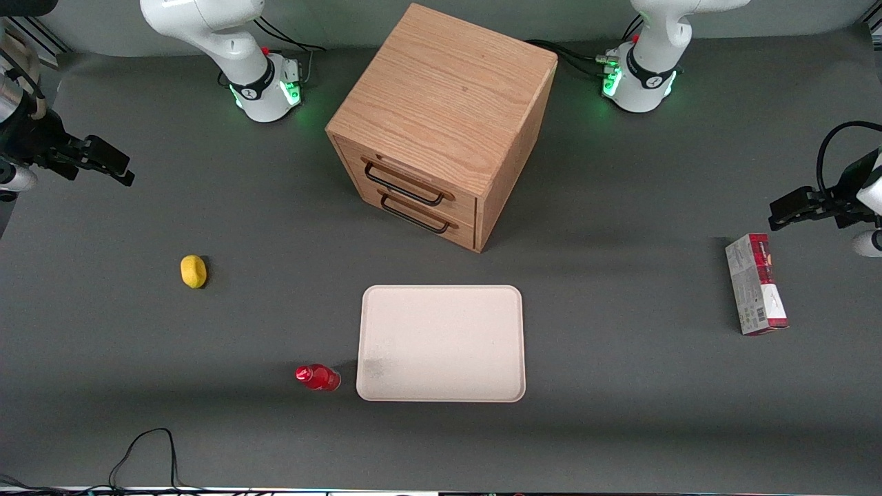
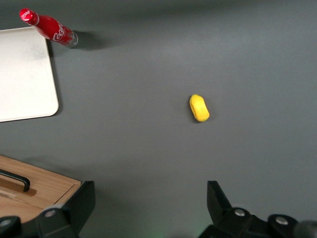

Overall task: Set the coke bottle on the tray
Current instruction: 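Move the open right gripper toward the red Coca-Cola bottle beside the tray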

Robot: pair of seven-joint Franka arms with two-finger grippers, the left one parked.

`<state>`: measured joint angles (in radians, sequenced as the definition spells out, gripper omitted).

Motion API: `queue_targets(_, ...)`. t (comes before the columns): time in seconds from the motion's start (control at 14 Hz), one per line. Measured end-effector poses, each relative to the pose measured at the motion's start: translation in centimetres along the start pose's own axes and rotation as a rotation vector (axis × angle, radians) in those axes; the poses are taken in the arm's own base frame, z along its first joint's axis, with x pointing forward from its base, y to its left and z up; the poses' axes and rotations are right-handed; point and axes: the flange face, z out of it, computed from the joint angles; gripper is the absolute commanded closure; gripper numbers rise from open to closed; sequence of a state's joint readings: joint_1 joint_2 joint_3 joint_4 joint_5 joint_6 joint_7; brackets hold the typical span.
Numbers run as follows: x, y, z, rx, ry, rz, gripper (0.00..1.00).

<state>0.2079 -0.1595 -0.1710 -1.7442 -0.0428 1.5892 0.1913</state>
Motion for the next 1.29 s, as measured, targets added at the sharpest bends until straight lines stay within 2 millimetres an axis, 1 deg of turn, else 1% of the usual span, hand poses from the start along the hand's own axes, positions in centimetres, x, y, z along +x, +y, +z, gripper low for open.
queue_targets(0.36, 0.1, -0.7, 0.2, 0.030, 0.000, -0.005, 0.00)
queue_targets(0.5, 1.2, -2.2, 0.9, 0.045, 0.018, -0.020, 0.00)
queue_targets(0.57, 2.0, -3.5, 1.5, 0.042, 0.023, -0.034, 0.00)
queue_targets(0.64, 3.3, -5.2, 2.0, 0.037, 0.031, -0.048, 0.00)
queue_targets(0.79, 6.8, -8.9, 3.1, 0.035, 0.043, -0.054, 0.00)
queue_targets(0.86, 8.6, -10.8, 4.0, 0.039, 0.045, -0.061, 0.00)
queue_targets(1.0, 12.1, -13.9, 5.8, 0.053, 0.052, -0.083, 0.00)
queue_targets(1.07, 13.5, -15.3, 6.6, 0.065, 0.058, -0.098, 0.00)
queue_targets(1.21, 15.5, -17.9, 8.5, 0.091, 0.058, -0.128, 0.00)
queue_targets(1.29, 16.2, -19.1, 10.0, 0.101, 0.050, -0.143, 0.00)
